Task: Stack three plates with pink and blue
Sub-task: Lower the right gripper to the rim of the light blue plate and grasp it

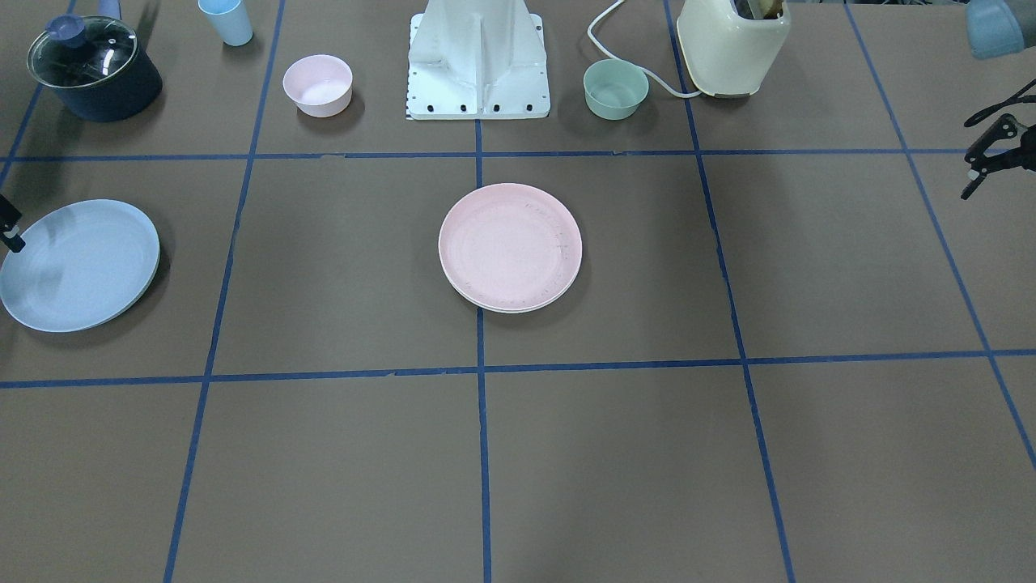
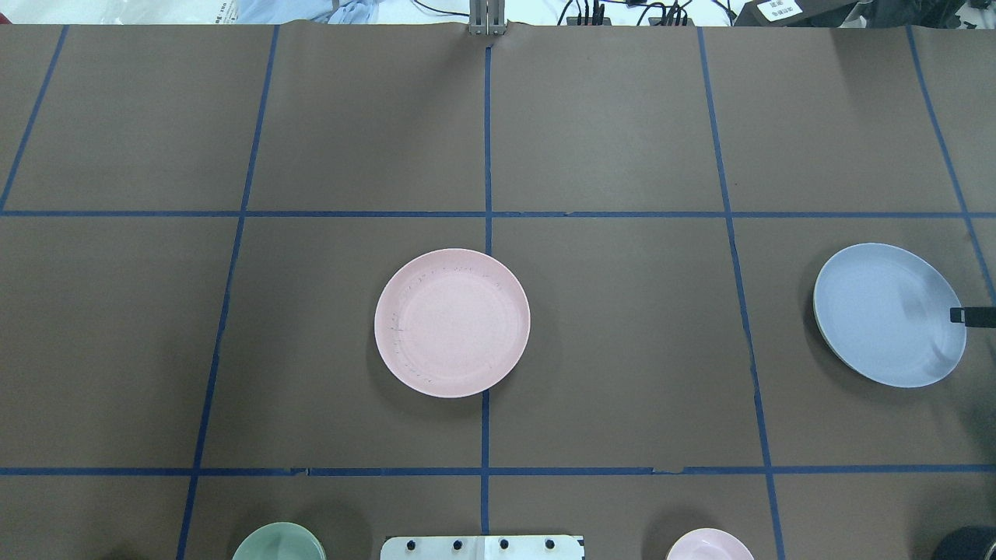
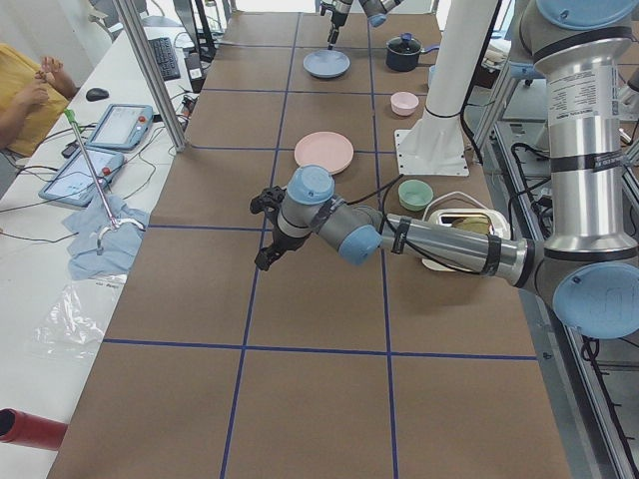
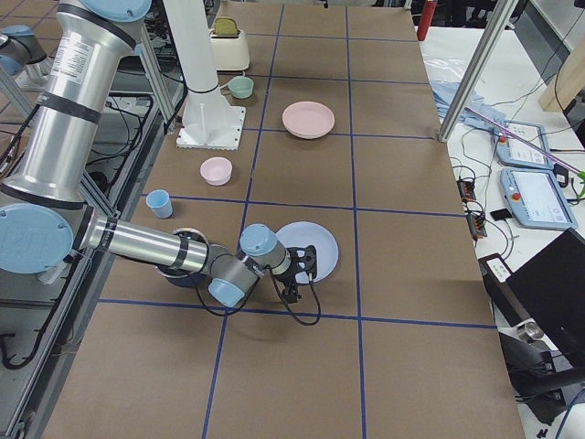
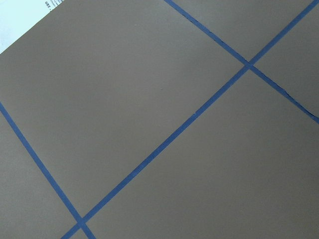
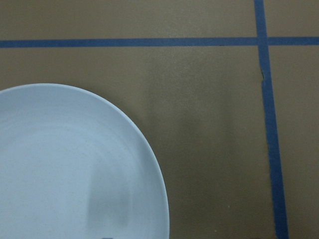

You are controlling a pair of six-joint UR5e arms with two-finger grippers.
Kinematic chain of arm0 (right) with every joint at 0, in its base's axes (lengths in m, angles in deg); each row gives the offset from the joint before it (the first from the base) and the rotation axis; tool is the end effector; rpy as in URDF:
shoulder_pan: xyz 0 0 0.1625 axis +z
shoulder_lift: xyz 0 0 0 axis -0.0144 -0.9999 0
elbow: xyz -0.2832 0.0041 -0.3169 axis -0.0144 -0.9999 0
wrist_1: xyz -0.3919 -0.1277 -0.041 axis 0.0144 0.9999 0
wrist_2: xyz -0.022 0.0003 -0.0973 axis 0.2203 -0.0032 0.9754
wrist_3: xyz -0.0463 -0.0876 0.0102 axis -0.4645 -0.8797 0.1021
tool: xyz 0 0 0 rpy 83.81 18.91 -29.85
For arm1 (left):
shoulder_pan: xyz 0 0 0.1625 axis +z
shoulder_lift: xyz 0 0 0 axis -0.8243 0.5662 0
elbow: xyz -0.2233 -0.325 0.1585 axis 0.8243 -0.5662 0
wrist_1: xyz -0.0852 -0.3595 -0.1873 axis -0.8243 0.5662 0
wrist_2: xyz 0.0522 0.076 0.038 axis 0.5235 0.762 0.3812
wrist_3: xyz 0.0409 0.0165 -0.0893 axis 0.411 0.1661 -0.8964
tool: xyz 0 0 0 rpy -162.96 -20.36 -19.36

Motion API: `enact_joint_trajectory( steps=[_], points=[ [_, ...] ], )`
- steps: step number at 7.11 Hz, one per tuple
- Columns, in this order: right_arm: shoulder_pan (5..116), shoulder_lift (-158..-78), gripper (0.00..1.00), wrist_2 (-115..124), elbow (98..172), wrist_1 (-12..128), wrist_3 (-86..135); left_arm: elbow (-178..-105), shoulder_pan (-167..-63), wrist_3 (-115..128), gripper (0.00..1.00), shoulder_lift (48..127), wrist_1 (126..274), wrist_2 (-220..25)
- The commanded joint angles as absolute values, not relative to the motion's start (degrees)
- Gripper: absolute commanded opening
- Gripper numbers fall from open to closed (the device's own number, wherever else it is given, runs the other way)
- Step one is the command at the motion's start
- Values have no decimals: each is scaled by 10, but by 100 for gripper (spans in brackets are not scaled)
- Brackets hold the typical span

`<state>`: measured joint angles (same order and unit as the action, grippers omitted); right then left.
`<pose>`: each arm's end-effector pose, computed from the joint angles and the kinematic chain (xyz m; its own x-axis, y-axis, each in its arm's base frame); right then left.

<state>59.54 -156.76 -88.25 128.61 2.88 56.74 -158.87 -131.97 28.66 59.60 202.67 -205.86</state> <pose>-0.1111 -0.3558 0.7033 0.6683 -0.0363 0.7430 -0.2220 0.9436 0.2457 0.0379 -0.4526 0.5122 0.6202 0.6662 -0.4142 -0.2673 0.6759 0.6868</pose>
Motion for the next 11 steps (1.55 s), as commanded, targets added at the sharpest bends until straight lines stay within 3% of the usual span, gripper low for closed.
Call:
enact_joint_trajectory(
  steps=[1, 2, 3, 4, 5, 9, 11],
  points=[
    [586, -1564, 53, -882, 1270, 23, 569, -1587, -1319, 286, 100, 597, 2028, -2058],
    [585, -1564, 45, -882, 1269, 21, 569, -1585, -1319, 286, 100, 597, 2028, -2058],
    [584, -1560, 30, -882, 1269, 20, 570, -1584, -1319, 286, 100, 597, 2028, -2058],
    [584, -1557, 5, -882, 1269, 18, 568, -1583, -1319, 287, 100, 597, 2029, -2058],
    [584, -1555, 0, -883, 1269, 18, 568, -1574, -1319, 286, 100, 597, 2043, -2058],
    [586, -1522, 0, -935, 1319, 13, 626, -1543, -1326, 278, 100, 598, 2085, -2062],
    [586, -1427, 0, -938, 1338, 124, 644, -1546, -1413, 292, 100, 602, 2049, -2063]
  ],
)
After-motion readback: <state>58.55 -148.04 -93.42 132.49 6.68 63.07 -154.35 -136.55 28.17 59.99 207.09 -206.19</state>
